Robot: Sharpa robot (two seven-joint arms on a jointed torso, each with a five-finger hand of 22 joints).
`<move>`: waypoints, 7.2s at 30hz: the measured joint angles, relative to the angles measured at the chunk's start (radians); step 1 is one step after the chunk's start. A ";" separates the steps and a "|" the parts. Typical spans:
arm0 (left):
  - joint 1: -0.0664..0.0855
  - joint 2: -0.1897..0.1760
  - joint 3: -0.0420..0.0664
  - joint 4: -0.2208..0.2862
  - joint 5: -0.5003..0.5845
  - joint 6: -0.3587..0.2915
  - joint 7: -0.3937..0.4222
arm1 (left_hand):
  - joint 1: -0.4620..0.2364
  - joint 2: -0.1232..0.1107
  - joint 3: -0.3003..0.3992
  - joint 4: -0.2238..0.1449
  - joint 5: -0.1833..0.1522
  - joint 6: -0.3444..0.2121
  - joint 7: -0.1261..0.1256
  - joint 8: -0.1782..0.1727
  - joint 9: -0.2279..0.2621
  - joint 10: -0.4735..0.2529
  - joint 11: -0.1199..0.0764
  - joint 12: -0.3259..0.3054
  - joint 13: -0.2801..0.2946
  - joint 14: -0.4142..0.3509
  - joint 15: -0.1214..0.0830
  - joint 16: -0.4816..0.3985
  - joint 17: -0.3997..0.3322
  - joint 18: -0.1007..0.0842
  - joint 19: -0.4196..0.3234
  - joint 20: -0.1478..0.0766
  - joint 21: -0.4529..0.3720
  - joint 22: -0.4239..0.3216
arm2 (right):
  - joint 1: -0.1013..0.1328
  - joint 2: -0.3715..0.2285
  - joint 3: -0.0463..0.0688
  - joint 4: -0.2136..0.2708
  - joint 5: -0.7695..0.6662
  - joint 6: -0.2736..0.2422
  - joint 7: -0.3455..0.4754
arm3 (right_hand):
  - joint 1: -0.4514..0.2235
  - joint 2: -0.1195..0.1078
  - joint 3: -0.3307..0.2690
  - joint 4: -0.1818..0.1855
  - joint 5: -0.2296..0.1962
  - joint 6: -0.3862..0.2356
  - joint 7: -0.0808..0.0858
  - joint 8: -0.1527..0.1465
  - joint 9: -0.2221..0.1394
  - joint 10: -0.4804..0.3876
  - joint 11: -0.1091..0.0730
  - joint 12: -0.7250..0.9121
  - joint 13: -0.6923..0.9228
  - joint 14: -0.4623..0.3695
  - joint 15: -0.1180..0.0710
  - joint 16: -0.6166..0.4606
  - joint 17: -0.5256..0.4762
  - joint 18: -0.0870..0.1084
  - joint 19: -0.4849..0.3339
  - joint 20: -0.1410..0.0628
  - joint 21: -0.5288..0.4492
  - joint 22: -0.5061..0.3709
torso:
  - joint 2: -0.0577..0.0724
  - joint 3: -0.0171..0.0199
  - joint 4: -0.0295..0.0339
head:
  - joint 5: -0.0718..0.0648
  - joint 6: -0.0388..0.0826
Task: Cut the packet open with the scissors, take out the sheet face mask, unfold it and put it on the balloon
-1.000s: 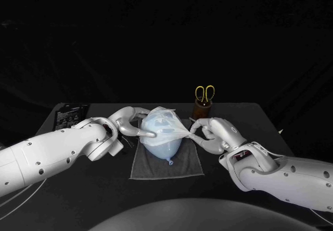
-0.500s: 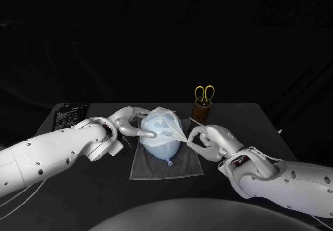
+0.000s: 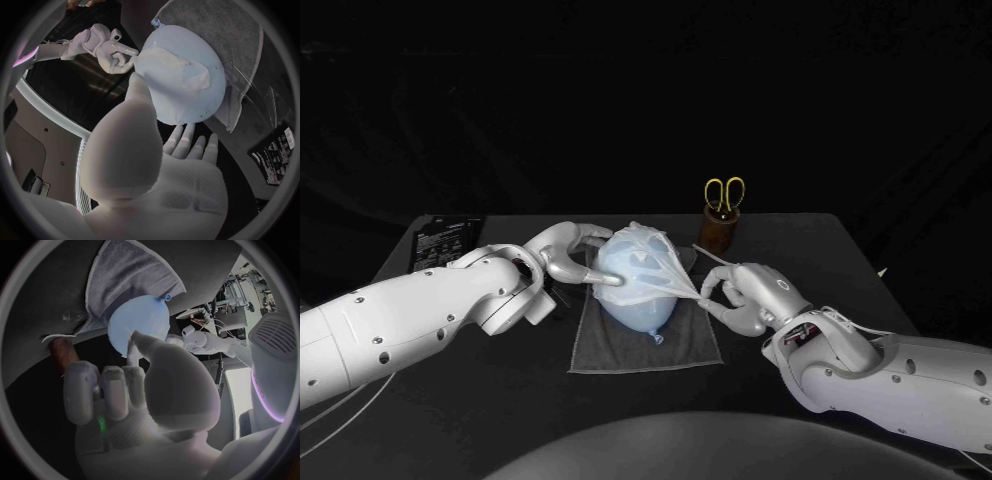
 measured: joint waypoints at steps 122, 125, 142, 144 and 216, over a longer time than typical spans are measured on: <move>-0.007 -0.200 0.004 0.119 0.026 0.064 0.130 | -0.049 0.272 -0.044 -0.010 -0.005 0.538 -0.023 0.281 0.130 0.661 -0.182 0.548 0.314 1.294 -0.243 1.340 1.126 0.103 0.994 -0.229 0.871 0.528 | 0.307 0.235 0.002 -0.416 1.031 0.625 0.256 | 0.119 0.071 -0.447 0.226 0.011 -0.063 0.095 -0.342 -0.194 0.003 0.085 -0.012 0.000 0.014 0.054 0.000 0.001 -0.001 -0.002 0.056 0.056 0.000 | 0.000 0.0005 0.0006 | -0.013 0.000; -0.013 -0.198 0.004 0.120 0.018 0.063 0.117 | -0.064 0.270 -0.047 -0.011 -0.005 0.540 -0.022 0.281 0.131 0.651 -0.177 0.592 0.354 1.301 -0.240 1.365 1.169 0.103 0.994 -0.229 0.944 0.605 | 0.307 0.233 0.002 -0.416 1.032 0.635 0.256 | 0.117 0.073 -0.450 0.223 0.011 -0.061 0.097 -0.342 -0.194 0.003 0.085 -0.012 0.000 0.014 0.054 -0.001 0.000 -0.001 -0.002 0.056 0.056 0.000 | 0.000 0.0006 0.0008 | -0.009 0.000; -0.039 -0.151 0.002 0.109 -0.061 0.022 -0.058 | -0.194 0.217 0.017 -0.006 -0.005 0.552 -0.027 0.287 0.145 0.643 -0.186 0.677 0.442 1.304 -0.243 1.388 1.222 0.102 0.981 -0.227 1.058 0.729 | 0.307 0.237 0.002 -0.418 1.029 0.654 0.254 | 0.114 0.076 -0.458 0.221 0.011 -0.046 0.095 -0.342 -0.194 0.003 0.085 -0.008 0.000 0.014 0.054 0.000 0.000 -0.001 -0.004 0.057 0.056 0.000 | 0.001 0.0006 0.0003 | -0.006 0.000; -0.040 -0.143 0.002 0.105 -0.069 0.016 -0.078 | -0.194 0.217 0.019 -0.008 -0.005 0.552 -0.027 0.287 0.145 0.640 -0.189 0.677 0.442 1.304 -0.243 1.388 1.222 0.102 0.981 -0.227 1.058 0.729 | 0.307 0.239 0.002 -0.418 1.029 0.654 0.254 | 0.118 0.080 -0.458 0.221 0.011 -0.046 0.095 -0.342 -0.194 0.002 0.085 -0.008 0.000 0.014 0.054 0.000 0.000 -0.001 -0.004 0.057 0.056 0.000 | 0.001 0.0006 0.0002 | -0.006 0.000; -0.042 -0.116 0.002 0.113 -0.047 -0.025 -0.037 | -0.150 0.061 1.050 -0.216 0.011 0.657 -0.082 0.358 0.168 0.853 -0.216 0.808 0.815 1.309 -0.285 1.473 1.267 0.063 1.003 -0.263 1.252 0.963 | 0.307 0.240 0.008 -0.413 0.940 0.434 0.296 | 0.214 0.086 -0.266 0.062 0.008 0.076 0.013 -0.179 -0.103 -0.016 0.036 0.000 0.000 -0.010 0.028 -0.001 0.000 -0.009 0.000 0.007 0.102 0.000 | 0.001 0.0007 0.0006 | -0.012 0.000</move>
